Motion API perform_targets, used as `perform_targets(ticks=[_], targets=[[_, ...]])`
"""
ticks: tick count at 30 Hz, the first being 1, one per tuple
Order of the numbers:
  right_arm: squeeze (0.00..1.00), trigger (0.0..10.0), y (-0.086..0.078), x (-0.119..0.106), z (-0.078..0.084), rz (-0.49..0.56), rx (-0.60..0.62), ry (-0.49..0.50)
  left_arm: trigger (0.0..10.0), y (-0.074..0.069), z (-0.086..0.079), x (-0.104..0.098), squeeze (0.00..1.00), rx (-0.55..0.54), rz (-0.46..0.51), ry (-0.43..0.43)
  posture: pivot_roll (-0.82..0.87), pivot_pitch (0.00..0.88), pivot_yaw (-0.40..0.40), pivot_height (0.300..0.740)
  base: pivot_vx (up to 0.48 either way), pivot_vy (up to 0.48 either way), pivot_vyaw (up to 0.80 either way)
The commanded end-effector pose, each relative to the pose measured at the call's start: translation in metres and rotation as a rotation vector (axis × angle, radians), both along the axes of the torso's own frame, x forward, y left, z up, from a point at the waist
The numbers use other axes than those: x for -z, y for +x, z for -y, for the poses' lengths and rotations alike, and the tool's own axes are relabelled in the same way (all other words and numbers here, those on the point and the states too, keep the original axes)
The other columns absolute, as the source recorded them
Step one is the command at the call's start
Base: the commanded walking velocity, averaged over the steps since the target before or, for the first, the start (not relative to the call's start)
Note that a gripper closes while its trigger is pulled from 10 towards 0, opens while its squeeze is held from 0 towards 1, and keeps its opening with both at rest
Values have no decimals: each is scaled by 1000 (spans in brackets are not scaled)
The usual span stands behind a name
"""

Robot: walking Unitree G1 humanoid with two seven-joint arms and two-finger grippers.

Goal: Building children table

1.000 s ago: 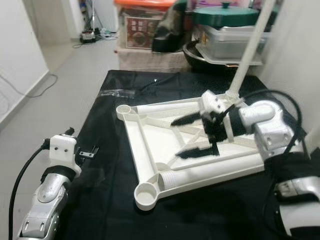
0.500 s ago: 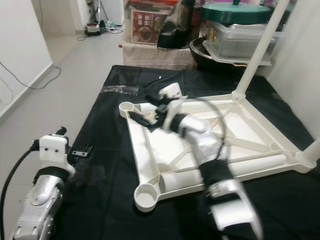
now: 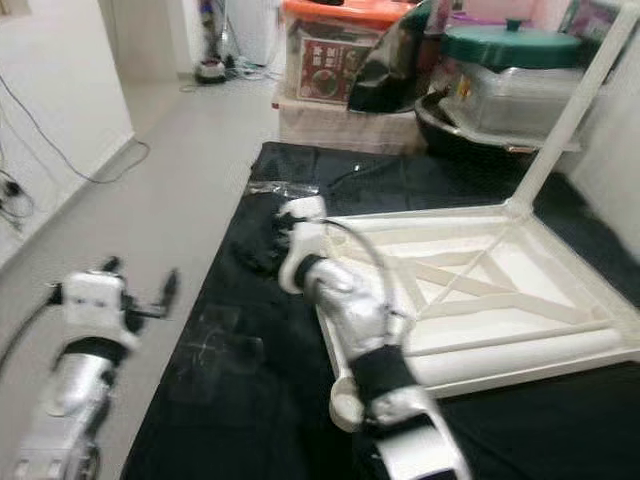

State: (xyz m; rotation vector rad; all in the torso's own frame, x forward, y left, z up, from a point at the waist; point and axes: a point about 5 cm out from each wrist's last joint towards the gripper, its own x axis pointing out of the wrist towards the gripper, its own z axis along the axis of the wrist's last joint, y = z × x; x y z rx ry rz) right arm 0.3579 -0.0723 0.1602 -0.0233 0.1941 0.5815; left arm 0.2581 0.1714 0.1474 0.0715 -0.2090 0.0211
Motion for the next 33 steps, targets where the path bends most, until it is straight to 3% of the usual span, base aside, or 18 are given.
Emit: perform_targets(ticks=[1, 7, 11, 15, 20, 21, 23, 24, 25, 26, 33], targets=[[0, 10000, 1, 12, 16, -51, 92, -67, 10000, 2, 4, 1, 0, 16, -10, 3, 50, 0, -77, 740, 0, 0, 0], [0, 10000, 3, 22, 33, -86, 217, -109, 10000, 3, 4, 1, 0, 10, -10, 7, 52, 0, -84, 740, 0, 0, 0], [0, 10000, 1, 37, 50, -136, 287, -206, 10000, -1, 4, 6, 0, 0, -27, 5, 37, 0, -88, 740, 0, 0, 0], [0, 10000, -7, 50, 47, -248, 258, -173, 10000, 0, 7, 7, 0, 5, -30, 2, 35, 0, -90, 740, 0, 0, 0], [0, 10000, -15, 61, 35, -303, 163, -187, 10000, 2, 7, 8, 0, 3, -31, 4, 36, 0, -91, 740, 0, 0, 0], [0, 7294, -16, 62, 32, -310, 142, -185, 10000, 2, 6, 8, 0, 2, -30, 5, 38, 0, -93, 740, 0, 0, 0], [0, 7294, -16, 62, 32, -310, 142, -185, 10000, 2, 6, 8, 0, 2, -30, 5, 38, 0, -93, 740, 0, 0, 0], [0, 4627, -16, 62, 29, -302, 119, -183, 10000, 2, 5, 7, 0, 0, -28, 9, 39, 0, -96, 740, 0, 0, 0], [0, 4627, -16, 62, 29, -302, 119, -183, 10000, 2, 5, 7, 0, 0, -28, 9, 39, 0, -96, 740, 0, 0, 0], [0, 0, -16, 62, 29, -297, 107, -182, 10000, 2, 4, 7, 0, -3, -27, 10, 40, 0, -98, 740, 0, 0, 0], [0, 0, -27, 84, 43, -345, 27, -299, 10000, 2, 7, 8, 0, -2, -28, 11, 29, 0, -100, 740, 0, 0, 0]])
